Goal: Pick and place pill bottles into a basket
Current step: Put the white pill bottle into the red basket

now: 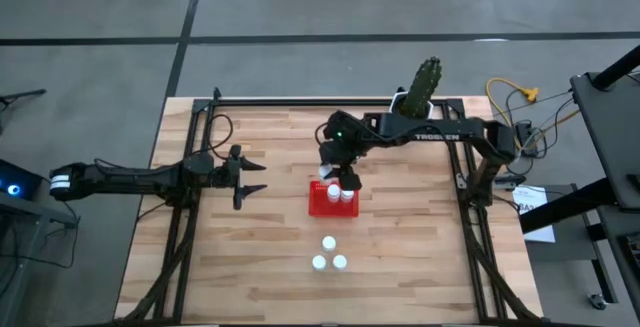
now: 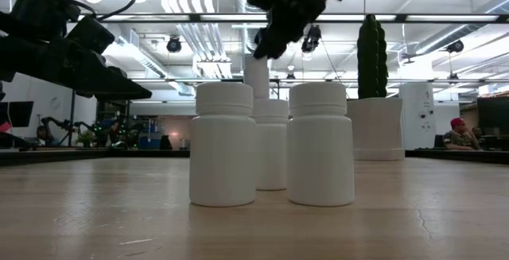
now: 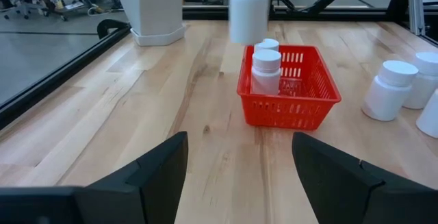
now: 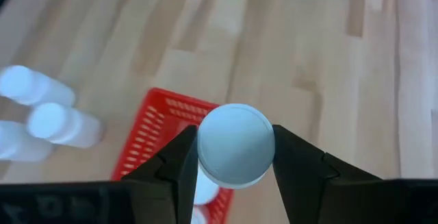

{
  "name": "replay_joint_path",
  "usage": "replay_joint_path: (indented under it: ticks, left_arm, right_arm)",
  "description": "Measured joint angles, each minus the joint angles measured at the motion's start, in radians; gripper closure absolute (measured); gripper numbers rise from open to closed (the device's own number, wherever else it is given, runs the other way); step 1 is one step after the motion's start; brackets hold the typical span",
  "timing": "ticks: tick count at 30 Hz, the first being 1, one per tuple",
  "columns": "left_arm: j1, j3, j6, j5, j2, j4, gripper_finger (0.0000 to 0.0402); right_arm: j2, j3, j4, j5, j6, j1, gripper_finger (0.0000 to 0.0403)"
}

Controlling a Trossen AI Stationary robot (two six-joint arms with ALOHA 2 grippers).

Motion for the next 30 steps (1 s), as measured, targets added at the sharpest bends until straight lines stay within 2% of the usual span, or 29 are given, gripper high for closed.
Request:
replay_joint_path:
  ticks: [11, 19, 30]
  left_arm:
    - [0.0, 0.0, 0.0, 0.008, 0.0, 0.001, 0.0157]
    - [0.0, 0.0, 0.0, 0.023, 0.0, 0.003, 0.0157]
    - [0.0, 0.0, -0.023, 0.023, 0.005, 0.001, 0.0157]
  right_arm:
    - [-0.15, -0.064, 0.025, 0.007, 0.016, 0.106, 0.026]
    - [-0.217, -0.248, 0.152, 0.015, 0.084, 0.134, 0.026]
    - [-0.222, -0.444, 0.301, 0.022, 0.142, 0.134, 0.026]
